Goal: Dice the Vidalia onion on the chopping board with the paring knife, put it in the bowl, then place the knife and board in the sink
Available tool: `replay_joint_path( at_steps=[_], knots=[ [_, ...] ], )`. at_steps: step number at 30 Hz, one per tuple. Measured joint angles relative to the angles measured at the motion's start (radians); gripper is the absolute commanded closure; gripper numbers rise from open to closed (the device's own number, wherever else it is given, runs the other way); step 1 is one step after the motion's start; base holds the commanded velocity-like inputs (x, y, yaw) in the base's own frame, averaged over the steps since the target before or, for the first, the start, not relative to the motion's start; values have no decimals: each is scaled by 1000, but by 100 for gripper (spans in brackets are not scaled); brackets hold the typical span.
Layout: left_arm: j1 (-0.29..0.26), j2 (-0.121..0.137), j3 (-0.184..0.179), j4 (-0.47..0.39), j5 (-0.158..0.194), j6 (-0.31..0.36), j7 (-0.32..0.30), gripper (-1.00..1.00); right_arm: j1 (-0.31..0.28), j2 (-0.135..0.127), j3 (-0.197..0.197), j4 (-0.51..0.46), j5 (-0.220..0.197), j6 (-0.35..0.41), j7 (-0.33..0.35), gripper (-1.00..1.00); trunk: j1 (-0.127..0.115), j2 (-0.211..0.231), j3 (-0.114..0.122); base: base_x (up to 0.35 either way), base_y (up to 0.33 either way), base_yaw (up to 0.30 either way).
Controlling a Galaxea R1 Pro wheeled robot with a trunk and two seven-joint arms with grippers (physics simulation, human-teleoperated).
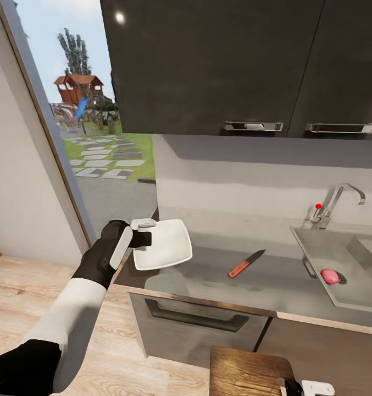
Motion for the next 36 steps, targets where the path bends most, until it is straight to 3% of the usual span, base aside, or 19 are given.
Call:
replay_joint_path(
  at_steps=[7,21,36],
  knots=[
    [0,1,0,0,-1,0,0,100,0,0,1,-1,0,47,1,100,0,0,0,0,0,-23],
    [0,1,0,0,0,0,1,100,0,0,-1,-1,0,52,1,100,0,0,10,0,0,-163],
    [0,3,0,2,1,0,0,100,0,5,0,-1,0,54,1,100,0,0,12,60,0,-12]
  ],
)
